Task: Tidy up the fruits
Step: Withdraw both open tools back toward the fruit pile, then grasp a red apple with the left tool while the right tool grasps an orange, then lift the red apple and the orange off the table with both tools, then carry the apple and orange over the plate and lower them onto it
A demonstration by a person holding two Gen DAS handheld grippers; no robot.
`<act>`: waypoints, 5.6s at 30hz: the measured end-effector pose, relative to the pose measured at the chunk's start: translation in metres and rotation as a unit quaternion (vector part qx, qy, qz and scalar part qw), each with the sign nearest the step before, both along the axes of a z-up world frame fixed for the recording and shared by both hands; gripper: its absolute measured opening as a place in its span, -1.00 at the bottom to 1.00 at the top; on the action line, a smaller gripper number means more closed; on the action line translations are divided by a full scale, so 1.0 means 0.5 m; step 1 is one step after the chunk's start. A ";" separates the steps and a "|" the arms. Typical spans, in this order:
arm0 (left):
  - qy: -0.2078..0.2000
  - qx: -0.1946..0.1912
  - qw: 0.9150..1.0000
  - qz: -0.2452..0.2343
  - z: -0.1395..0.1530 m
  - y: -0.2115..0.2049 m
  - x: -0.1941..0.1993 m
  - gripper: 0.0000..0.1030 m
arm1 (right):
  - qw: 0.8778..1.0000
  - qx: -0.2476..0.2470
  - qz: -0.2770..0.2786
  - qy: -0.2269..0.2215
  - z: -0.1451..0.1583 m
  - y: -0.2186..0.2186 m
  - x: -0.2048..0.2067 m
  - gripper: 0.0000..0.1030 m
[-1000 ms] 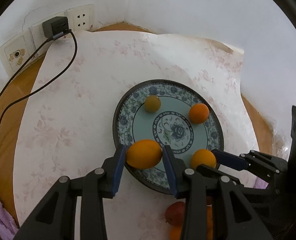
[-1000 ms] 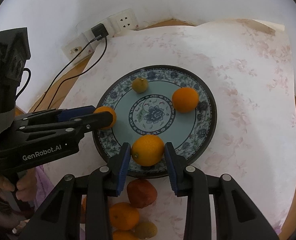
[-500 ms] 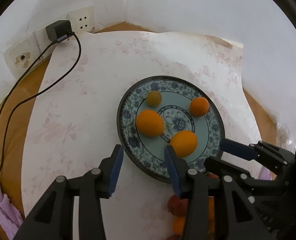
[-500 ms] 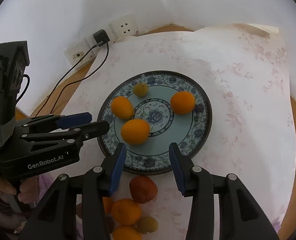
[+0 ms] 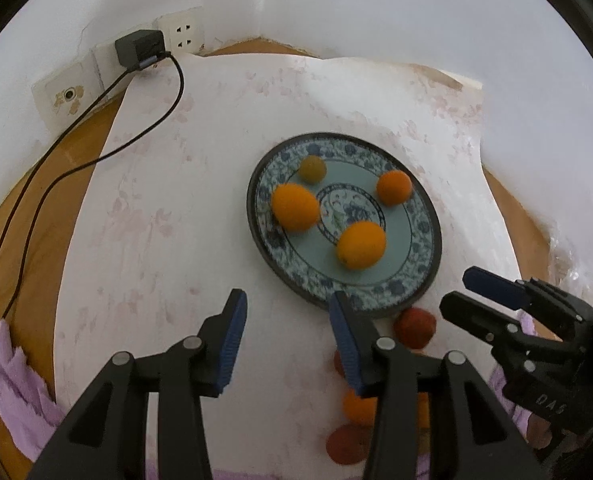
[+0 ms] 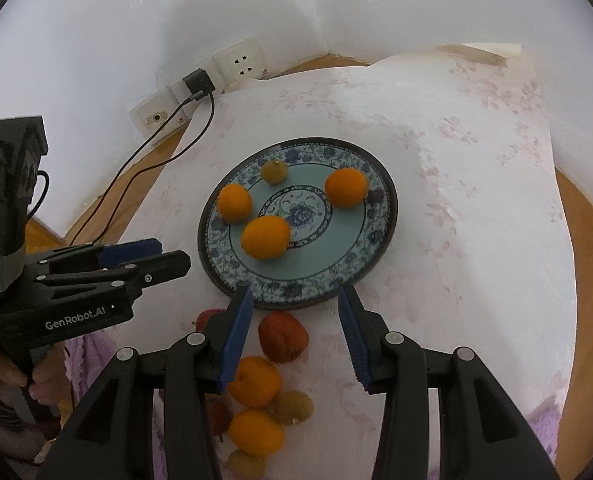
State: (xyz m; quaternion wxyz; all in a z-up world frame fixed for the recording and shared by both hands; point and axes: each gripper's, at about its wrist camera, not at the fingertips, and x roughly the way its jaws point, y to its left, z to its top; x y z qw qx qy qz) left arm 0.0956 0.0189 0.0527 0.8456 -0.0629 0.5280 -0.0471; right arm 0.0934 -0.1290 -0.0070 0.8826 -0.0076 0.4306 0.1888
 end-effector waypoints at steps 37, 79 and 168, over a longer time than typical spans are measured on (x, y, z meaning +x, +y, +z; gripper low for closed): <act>0.055 -0.033 0.998 -0.024 -0.030 -0.048 -0.156 -0.12 | 0.999 0.007 -0.030 0.023 -0.028 -0.043 -0.150 -0.12; 0.040 -0.049 0.998 -0.007 -0.034 -0.026 -0.159 -0.41 | 0.998 -0.003 0.004 0.056 -0.068 0.003 -0.150 -0.12; -0.013 -0.026 1.000 -0.009 0.008 -0.013 0.072 -0.41 | 1.000 -0.023 0.008 -0.004 0.014 0.007 0.051 -0.30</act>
